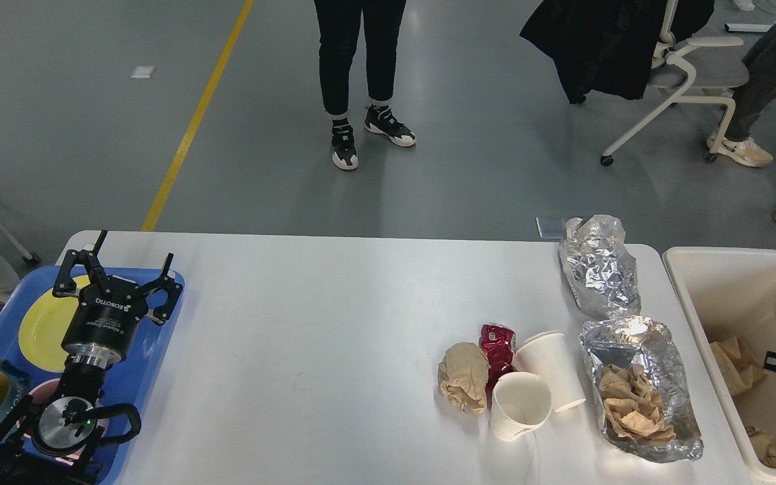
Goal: Tidy desktop
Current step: 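Release the paper bag into the white bin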
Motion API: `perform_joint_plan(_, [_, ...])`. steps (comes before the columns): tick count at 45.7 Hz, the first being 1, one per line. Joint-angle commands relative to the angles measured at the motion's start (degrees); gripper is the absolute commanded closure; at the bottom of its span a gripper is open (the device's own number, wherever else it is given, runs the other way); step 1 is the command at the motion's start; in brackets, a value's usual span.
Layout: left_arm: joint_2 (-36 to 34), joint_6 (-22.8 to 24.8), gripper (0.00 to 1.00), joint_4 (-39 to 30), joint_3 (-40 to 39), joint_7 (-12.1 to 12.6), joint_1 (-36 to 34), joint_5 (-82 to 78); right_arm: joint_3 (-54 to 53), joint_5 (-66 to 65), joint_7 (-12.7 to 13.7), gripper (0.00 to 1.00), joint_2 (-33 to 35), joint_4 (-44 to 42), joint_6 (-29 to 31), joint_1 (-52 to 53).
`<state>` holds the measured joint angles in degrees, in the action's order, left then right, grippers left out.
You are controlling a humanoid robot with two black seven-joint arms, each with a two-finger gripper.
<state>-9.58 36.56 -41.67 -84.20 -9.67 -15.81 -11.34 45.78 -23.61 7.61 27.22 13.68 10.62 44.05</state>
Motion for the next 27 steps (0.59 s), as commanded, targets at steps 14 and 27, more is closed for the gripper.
perform_joint_plan(14, [0.0,0.0,0.04,0.0,0.1,0.0,0.0,0.0,-0.7,0.6,0.2,1.00,-8.7,-10.0,-5.6,-9.9])
perform_joint_plan(27, [0.0,0.0,0.04,-0.1,0.0,0.0,0.0,-0.1,-0.3,0.7,0.6,0.00,-9.2,-9.6,-11.0,-10.9])
